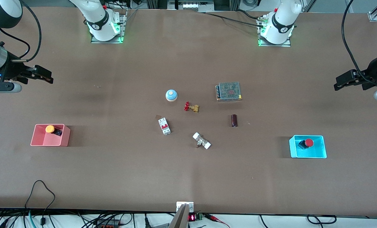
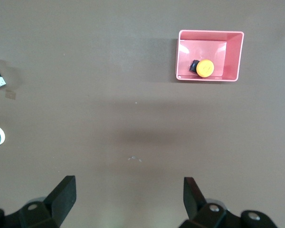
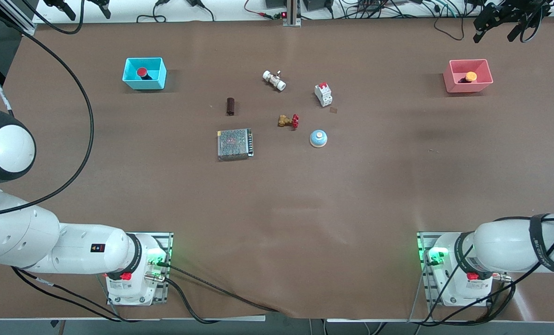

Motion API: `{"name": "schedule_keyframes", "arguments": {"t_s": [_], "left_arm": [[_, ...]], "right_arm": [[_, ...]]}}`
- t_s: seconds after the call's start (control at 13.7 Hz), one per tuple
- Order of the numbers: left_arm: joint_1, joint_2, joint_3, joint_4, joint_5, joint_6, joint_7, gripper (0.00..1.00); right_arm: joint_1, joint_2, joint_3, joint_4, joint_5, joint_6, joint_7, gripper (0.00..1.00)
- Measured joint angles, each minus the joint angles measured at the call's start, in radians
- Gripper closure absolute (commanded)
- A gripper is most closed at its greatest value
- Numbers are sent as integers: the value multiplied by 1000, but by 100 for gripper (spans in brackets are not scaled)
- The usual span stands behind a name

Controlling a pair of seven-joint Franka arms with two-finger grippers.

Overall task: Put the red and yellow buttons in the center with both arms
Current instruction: 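Lower the right gripper into the pink box while the left gripper enters the cyan box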

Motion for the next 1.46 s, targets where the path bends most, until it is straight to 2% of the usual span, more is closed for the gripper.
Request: {"name": "schedule_keyframes", "arguments": {"t_s": [0.22,0.59,0.88,1.24,1.46], "left_arm": [[-9,23,-2,-12,0,1,0,0],[-22,167,-6,-55,0,118,0,0],[1,288,-4,-146,0,349,0,0],[67,381,-3,-180,0,623,17,0],[71,443,-4,-197,0,707,19,0]], "right_arm": [[-1,12,0,-1,0,-16,-6,0],[-15,89,-4,-5,-1,43,-7,0],[-43,183,-5,-40,-36,234,-18,0],[-124,297,-10,-68,-77,486,-78,0],[-144,358,-40,-69,-77,602,-85,0]]}}
